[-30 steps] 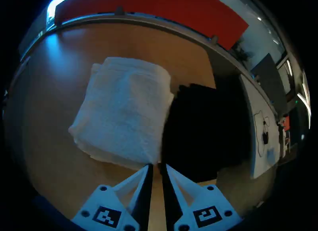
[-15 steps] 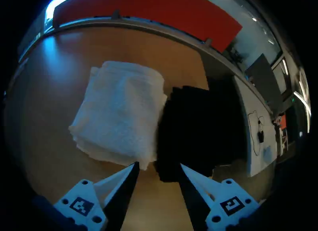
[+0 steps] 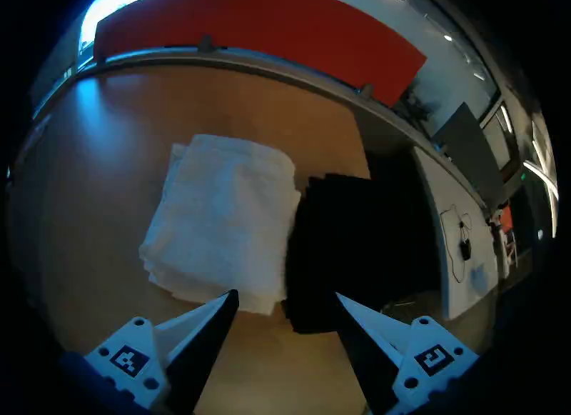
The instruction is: Fold towel
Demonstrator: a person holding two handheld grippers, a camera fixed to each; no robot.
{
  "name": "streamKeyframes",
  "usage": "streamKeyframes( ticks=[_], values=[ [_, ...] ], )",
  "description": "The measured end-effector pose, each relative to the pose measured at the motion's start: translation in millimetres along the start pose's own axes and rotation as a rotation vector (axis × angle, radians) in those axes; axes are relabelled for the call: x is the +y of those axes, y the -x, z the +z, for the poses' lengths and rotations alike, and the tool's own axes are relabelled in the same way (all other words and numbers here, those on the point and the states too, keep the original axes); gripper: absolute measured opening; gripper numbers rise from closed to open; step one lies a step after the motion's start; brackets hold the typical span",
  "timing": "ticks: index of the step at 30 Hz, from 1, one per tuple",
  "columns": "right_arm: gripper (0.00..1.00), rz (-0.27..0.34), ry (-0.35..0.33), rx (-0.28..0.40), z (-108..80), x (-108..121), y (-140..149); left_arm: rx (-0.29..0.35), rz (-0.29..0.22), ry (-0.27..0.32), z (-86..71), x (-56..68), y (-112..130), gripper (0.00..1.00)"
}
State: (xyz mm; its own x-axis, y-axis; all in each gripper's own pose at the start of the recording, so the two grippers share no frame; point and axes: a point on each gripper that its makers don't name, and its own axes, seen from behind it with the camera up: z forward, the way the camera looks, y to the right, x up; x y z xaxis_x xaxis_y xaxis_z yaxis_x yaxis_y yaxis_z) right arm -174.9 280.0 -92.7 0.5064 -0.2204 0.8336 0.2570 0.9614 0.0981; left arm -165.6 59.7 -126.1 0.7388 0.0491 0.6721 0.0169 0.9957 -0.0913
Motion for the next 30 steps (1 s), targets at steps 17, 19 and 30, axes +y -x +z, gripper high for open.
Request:
streamKeyframes(
  ticks=[17, 19, 30],
  values=[
    [0.94, 0.087, -0.022, 0.229, -34.3, -37, -50, 0.023, 0.009, 0.005, 1.6, 0.0, -12, 0.92],
    [0.95, 0.103, -0.02, 0.263, -39.2, -40, -56, 0.028, 0.01, 0.005, 1.9, -0.3, -14, 0.92],
    [0.95, 0.192, -0.037, 0.418, -61.2, -55, -84, 0.065, -0.001, -0.002, 4.0, -4.5, -29, 0.92]
  ],
)
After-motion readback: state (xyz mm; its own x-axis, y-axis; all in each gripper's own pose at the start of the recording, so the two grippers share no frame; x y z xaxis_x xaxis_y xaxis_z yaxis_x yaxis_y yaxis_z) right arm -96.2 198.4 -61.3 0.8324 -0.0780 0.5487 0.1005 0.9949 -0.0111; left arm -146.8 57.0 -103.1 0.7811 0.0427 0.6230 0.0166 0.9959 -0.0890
